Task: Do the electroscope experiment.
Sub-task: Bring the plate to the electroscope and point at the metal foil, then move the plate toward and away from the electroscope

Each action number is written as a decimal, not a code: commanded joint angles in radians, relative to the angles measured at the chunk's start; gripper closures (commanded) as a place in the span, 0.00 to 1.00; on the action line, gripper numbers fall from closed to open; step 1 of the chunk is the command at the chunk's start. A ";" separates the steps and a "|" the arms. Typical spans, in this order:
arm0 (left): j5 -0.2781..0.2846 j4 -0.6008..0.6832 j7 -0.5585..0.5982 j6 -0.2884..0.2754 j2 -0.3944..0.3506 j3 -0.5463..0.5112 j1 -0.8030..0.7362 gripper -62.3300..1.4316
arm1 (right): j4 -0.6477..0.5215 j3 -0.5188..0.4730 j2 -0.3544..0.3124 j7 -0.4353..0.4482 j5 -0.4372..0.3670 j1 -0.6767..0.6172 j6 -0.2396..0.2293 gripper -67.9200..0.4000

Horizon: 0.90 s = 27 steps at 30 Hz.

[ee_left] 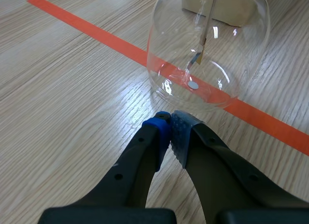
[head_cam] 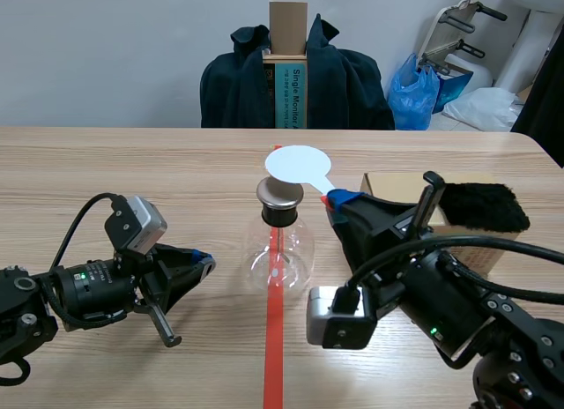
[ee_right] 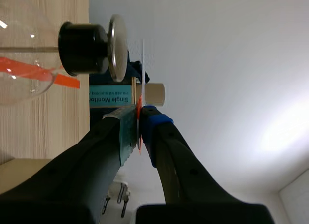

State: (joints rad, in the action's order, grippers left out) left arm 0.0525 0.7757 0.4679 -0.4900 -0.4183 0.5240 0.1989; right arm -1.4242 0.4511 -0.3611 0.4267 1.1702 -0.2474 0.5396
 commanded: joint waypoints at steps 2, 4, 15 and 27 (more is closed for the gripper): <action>0.010 0.022 0.011 0.002 0.002 -0.007 0.003 0.93 | -0.014 -0.005 -0.016 0.031 -0.002 0.012 0.014 0.98; 0.010 0.022 0.011 0.002 0.002 -0.007 0.003 0.93 | -0.014 -0.005 -0.016 0.050 0.002 0.012 0.014 0.98; 0.010 0.022 0.011 0.002 0.002 -0.007 0.003 0.93 | -0.014 -0.005 -0.016 0.104 0.008 0.012 0.014 0.98; 0.010 0.022 0.011 0.002 0.002 -0.007 0.003 0.93 | -0.014 -0.005 -0.016 0.084 0.008 0.012 0.014 0.98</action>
State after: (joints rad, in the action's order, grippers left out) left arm 0.0525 0.7757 0.4679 -0.4900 -0.4183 0.5240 0.1967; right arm -1.4242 0.4511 -0.3630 0.5182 1.1824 -0.2474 0.5392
